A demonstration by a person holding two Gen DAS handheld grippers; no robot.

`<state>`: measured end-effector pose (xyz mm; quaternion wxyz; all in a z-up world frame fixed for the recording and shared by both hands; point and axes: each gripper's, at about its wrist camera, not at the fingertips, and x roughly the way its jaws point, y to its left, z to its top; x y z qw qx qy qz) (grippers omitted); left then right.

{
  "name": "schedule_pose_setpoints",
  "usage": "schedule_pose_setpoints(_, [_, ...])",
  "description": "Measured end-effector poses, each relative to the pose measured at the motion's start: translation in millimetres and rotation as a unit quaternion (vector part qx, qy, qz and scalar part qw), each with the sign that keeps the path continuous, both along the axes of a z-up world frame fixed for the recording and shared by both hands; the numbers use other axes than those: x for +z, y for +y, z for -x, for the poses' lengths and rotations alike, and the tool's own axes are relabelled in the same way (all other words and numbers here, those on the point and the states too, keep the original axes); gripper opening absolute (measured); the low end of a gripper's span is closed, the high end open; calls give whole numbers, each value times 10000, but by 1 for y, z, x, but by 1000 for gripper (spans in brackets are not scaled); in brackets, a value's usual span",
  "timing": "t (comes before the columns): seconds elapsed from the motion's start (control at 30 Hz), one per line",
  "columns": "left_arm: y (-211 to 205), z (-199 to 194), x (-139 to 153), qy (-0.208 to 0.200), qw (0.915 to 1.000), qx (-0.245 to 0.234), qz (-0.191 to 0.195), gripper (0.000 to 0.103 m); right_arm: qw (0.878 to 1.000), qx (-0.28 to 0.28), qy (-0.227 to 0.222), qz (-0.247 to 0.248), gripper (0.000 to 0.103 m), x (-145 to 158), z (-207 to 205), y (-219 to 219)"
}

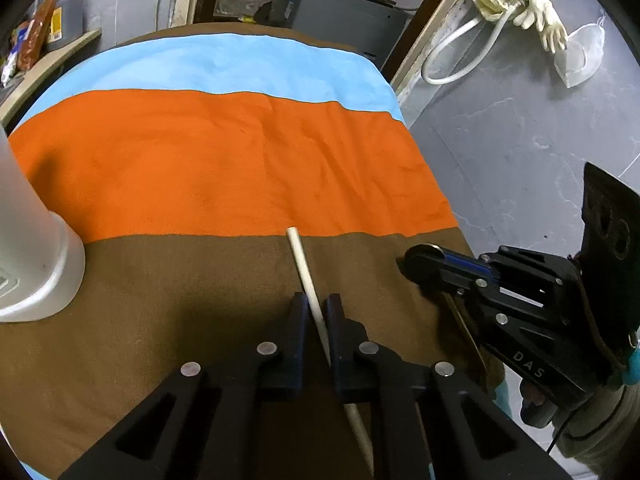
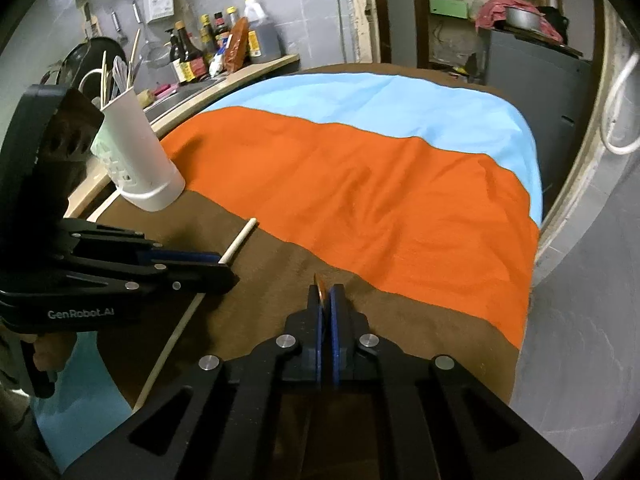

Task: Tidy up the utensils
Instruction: 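Grasp the wooden chopstick with the left gripper while the right gripper grasps the gold spoon, then lift the chopstick with the left gripper while the right gripper carries the gold spoon to the caddy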

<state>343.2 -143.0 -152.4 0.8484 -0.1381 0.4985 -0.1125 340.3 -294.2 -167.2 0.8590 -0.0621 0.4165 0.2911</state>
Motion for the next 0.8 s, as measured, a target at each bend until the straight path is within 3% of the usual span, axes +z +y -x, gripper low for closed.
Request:
schedule_pose_setpoints(0.1, [8,7,4,37,9994,156,312,5,9997,-193,-77,-126,3,9,6,-7])
schedule_pose_setpoints(0.23, [14,26,21,-241,9980,237,526,5,9979,-470,-242,-376,3,25,17,-13])
schedule_pose_setpoints(0.5, [34,57,52,-716,9952,392,538,5,9899,-809,-676,-946,3,55,38,-14])
schedule_pose_setpoints(0.8, [81,82,97,-1565,9816,893,631,5,9808,-777,-1177,-1348,3,93,50,24])
